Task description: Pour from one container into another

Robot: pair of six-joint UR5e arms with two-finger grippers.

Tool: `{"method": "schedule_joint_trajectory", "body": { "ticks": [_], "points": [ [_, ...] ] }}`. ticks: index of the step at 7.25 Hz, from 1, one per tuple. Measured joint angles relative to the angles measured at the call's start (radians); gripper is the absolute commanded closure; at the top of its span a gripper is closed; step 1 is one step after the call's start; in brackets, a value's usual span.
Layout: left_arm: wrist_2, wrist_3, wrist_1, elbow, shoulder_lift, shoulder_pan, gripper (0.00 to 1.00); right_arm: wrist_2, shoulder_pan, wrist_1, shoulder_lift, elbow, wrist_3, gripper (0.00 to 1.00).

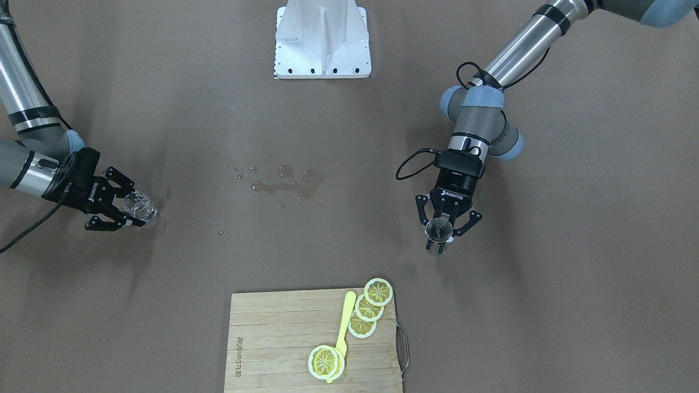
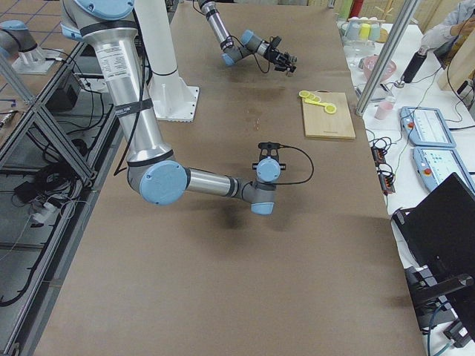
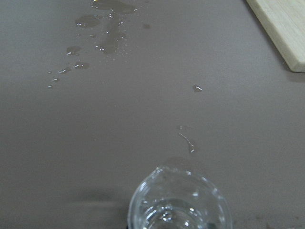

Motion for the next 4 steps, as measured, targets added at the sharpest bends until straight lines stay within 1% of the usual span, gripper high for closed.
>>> {"method": "schedule_joint_trajectory", "body": {
  "ticks": [4],
  "points": [
    [0.046,-0.009,0.0,0.0,-0.002,0.017,1.0,0.001,0.0,0.001,0.001,0.0,0.007,0.01]
  ]
}}
